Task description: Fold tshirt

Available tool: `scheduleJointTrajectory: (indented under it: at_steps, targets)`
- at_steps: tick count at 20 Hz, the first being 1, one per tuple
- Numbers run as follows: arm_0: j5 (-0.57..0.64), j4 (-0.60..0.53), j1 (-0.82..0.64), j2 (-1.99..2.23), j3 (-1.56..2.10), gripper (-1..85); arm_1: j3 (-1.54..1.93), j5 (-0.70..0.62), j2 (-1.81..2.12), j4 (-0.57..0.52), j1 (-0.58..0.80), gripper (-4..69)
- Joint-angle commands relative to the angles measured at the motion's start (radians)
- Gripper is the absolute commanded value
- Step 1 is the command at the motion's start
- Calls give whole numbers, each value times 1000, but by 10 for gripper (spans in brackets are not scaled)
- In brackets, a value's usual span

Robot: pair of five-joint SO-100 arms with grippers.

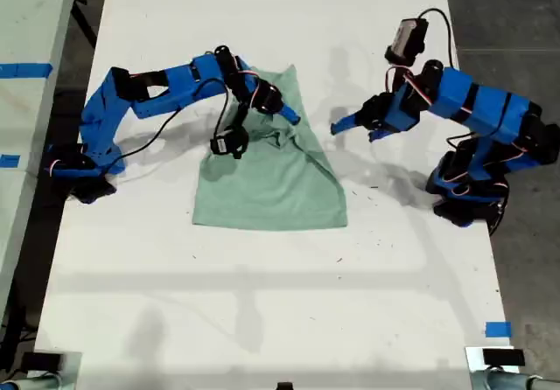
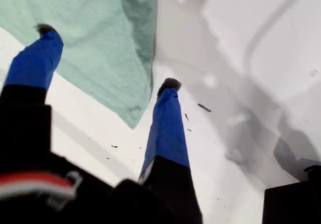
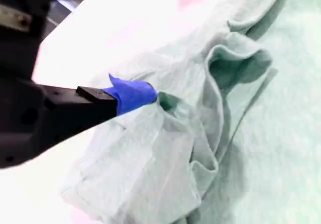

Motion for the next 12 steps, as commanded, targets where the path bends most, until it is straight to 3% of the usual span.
scheduleJointTrajectory:
  at_steps: [1,4,12]
  targets:
    - [3,117,15,184,-17,269,-5,9,60,-18,-18,346]
    - [-35,310,21,341,140,271,8,6,69,-11,-48,347]
    - [-350,215,189,793,859,245,118,14,60,-97,-183,348]
